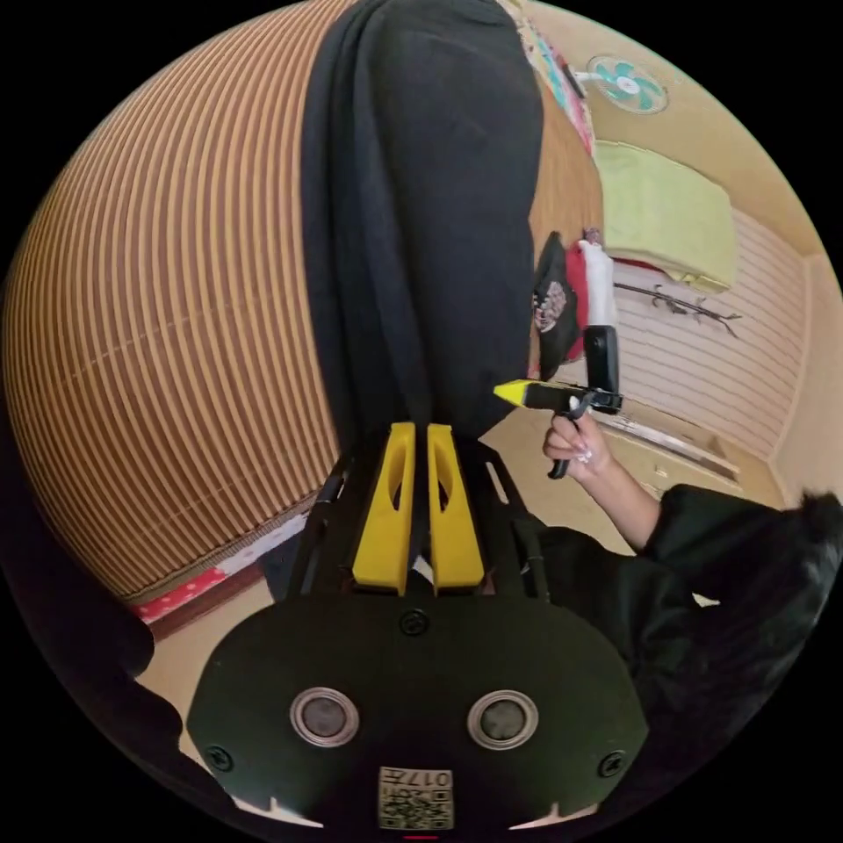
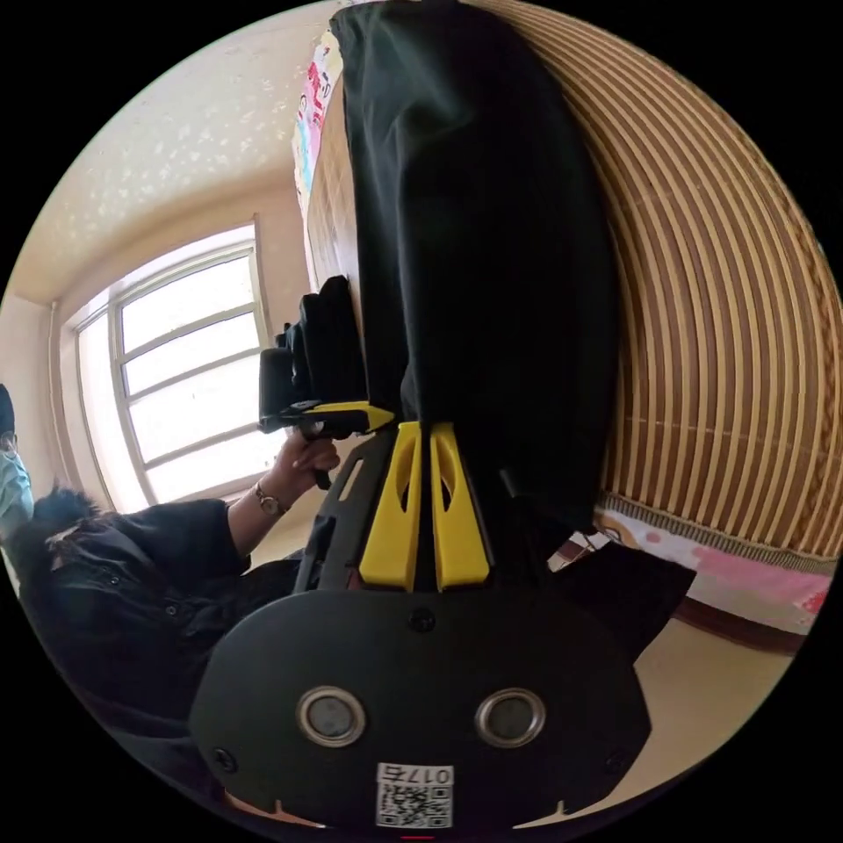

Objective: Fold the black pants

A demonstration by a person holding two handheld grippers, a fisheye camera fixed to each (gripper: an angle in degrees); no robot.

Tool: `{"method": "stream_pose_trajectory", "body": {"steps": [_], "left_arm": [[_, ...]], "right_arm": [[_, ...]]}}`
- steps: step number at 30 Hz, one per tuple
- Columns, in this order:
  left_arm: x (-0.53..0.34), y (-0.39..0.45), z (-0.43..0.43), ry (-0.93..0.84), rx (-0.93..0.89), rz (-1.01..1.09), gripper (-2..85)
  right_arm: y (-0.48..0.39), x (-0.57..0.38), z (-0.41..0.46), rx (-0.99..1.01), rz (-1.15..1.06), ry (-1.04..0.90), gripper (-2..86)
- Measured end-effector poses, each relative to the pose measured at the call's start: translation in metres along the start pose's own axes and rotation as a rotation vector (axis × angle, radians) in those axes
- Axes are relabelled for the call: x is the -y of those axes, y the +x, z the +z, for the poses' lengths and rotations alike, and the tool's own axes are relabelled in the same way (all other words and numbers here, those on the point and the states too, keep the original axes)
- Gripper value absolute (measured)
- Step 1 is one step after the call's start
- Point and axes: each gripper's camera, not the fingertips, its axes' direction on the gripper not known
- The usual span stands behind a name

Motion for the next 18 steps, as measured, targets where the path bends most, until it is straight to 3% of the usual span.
{"method": "stream_pose_trajectory", "body": {"steps": [2,4,7,11,13,18], "left_arm": [[-0.013,0.004,-0.018,0.049,-0.293,0.108,1.2],[-0.022,0.006,-0.027,0.077,-0.387,0.139,0.8],[-0.028,-0.002,-0.026,0.071,-0.278,0.035,1.3],[-0.023,-0.038,-0.014,0.035,0.021,-0.252,3.0],[-0.019,-0.045,-0.018,0.037,0.042,-0.333,4.1],[-0.008,-0.026,-0.018,-0.017,0.119,-0.237,4.8]], "right_arm": [[-0.031,-0.018,-0.033,0.104,-0.077,0.056,2.6],[-0.061,-0.033,-0.062,0.126,-0.162,0.105,2.4],[-0.083,-0.041,-0.075,-0.004,-0.213,0.049,2.6],[-0.014,-0.028,-0.035,-0.38,0.1,-0.192,5.8],[0.003,-0.026,-0.031,-0.352,0.152,-0.186,7.5],[0.0,-0.015,-0.042,-0.199,0.088,0.062,7.9]]}}
